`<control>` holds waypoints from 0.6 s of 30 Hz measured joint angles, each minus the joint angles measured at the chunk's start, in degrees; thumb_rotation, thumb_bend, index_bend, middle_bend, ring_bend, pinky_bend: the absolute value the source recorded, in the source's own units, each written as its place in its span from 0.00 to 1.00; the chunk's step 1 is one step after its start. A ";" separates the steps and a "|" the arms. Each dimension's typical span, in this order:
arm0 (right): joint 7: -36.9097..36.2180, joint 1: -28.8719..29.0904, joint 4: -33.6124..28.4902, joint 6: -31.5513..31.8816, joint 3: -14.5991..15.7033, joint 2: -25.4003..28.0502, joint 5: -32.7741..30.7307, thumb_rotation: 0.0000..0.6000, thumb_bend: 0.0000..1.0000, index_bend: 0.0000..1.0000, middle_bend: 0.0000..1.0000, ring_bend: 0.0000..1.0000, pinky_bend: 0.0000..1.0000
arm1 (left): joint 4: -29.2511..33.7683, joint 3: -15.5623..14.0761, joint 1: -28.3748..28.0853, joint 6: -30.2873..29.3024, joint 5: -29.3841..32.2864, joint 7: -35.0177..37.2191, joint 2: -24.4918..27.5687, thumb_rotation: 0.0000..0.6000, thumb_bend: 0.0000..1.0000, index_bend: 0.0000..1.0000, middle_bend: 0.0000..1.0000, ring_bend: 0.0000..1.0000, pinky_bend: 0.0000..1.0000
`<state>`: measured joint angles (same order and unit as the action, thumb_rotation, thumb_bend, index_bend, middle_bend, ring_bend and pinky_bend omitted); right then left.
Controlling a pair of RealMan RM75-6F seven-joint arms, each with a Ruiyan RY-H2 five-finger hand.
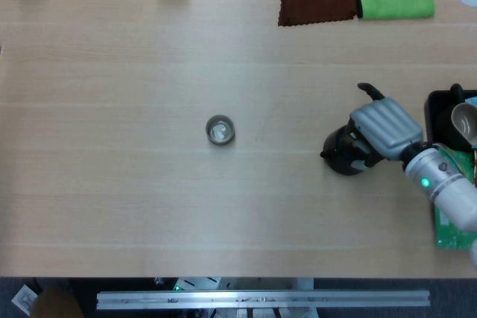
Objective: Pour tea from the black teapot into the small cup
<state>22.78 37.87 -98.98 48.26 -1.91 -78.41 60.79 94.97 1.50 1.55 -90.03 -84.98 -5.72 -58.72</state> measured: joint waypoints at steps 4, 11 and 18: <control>-2.68 -0.25 -0.02 0.26 -0.53 1.04 1.20 1.00 0.00 0.92 0.87 0.91 0.00 | 0.44 0.00 -0.14 0.03 -0.22 -0.64 -0.01 1.00 0.20 0.16 0.19 0.20 0.16; -6.12 -0.88 -0.71 1.52 -1.21 2.63 3.56 1.00 0.00 0.92 0.87 0.91 0.00 | 1.19 -0.02 -0.24 -0.13 -0.65 -0.89 0.12 1.00 0.20 0.16 0.19 0.20 0.16; -10.29 -1.41 -1.94 2.48 -1.91 4.39 6.93 0.78 0.00 0.93 0.87 0.91 0.00 | 1.45 0.00 -0.30 -0.07 -0.61 -1.25 0.16 1.00 0.20 0.16 0.19 0.20 0.16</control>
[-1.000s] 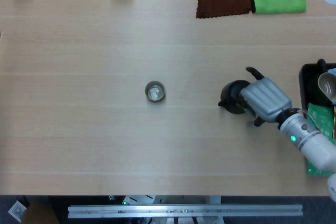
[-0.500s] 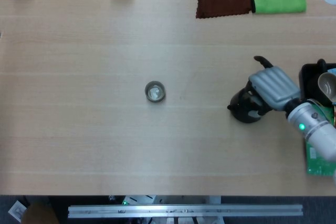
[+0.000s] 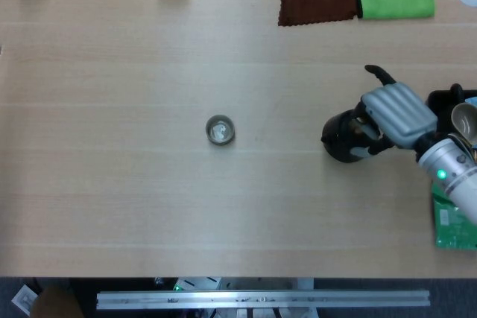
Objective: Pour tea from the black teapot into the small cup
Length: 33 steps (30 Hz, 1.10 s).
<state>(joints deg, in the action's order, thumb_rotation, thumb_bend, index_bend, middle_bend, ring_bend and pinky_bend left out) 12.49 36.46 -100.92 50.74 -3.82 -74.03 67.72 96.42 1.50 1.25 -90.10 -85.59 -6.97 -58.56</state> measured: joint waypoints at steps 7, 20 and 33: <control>-3.35 -0.79 -1.48 1.64 -0.58 2.20 3.12 0.61 0.00 0.95 0.86 0.91 0.00 | 0.11 -0.01 -0.07 0.03 -0.11 -0.10 0.09 1.00 0.20 0.16 0.19 0.20 0.16; -1.35 -2.20 -3.38 5.12 -0.22 3.62 5.03 0.61 0.24 1.00 0.89 0.93 0.00 | 0.38 -0.22 -0.10 0.08 -0.46 0.24 0.41 1.00 0.20 0.16 0.19 0.20 0.16; 3.49 -4.70 -2.13 12.66 0.45 2.15 11.36 0.61 0.21 1.00 0.90 0.94 0.00 | -0.16 -0.13 -0.02 -0.27 -0.59 0.65 0.28 1.00 0.20 0.16 0.19 0.20 0.16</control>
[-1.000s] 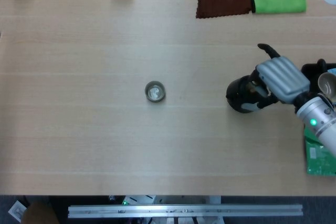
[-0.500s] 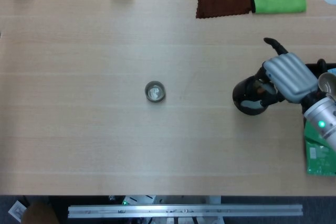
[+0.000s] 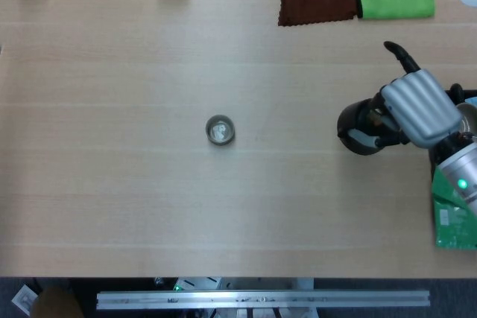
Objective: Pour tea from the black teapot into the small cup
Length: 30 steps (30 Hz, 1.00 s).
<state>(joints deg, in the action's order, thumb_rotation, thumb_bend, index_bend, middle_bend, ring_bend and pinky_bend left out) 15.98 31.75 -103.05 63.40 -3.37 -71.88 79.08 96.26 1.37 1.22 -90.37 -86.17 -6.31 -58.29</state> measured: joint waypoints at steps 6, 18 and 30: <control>2.08 -1.49 1.44 3.90 0.34 -1.64 3.89 0.61 0.31 1.00 0.90 0.94 0.02 | -0.21 -0.01 -0.06 0.12 -0.02 0.23 -0.06 1.00 0.20 0.16 0.19 0.20 0.16; 2.92 -2.85 3.01 5.83 0.26 -2.81 5.78 0.67 0.45 1.00 0.90 0.94 0.06 | -0.35 -0.02 -0.16 0.00 -0.40 0.42 -0.10 1.00 0.20 0.16 0.19 0.20 0.16; 3.73 -2.88 2.88 5.10 -1.03 -2.66 4.39 0.69 0.45 1.00 0.90 0.94 0.06 | 0.44 0.08 -1.98 2.38 -1.18 -0.54 0.46 1.00 0.20 0.16 0.20 0.20 0.16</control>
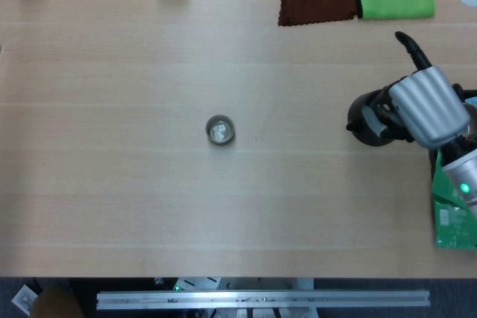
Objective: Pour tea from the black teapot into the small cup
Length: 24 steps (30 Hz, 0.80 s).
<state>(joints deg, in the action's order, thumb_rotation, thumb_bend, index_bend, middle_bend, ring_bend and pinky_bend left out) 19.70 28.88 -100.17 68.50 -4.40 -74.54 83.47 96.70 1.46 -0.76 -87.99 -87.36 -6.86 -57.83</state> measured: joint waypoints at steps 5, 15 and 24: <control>0.04 0.27 -0.75 -0.56 -0.86 0.29 -0.95 0.71 0.45 1.00 0.90 0.94 0.06 | 1.18 -0.36 -1.76 2.61 -1.39 0.10 0.57 1.00 0.20 0.16 0.20 0.20 0.16; 0.08 -0.19 -2.51 0.19 -2.01 2.81 -1.97 0.74 0.45 1.00 0.90 0.94 0.06 | 4.12 -0.50 -8.44 11.41 -4.35 -0.65 0.30 1.00 0.20 0.16 0.20 0.20 0.16; -1.37 -1.63 -3.11 1.13 -2.08 4.98 -2.84 0.75 0.44 1.00 0.90 0.94 0.06 | 6.26 0.27 -16.42 23.91 -2.35 -0.52 -3.58 1.00 0.20 0.16 0.19 0.20 0.16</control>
<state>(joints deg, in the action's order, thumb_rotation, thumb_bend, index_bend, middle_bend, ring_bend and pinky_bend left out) 18.33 27.25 -103.28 69.63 -6.49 -69.56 80.63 102.96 1.73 -17.18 -64.08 -89.70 -7.38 -61.41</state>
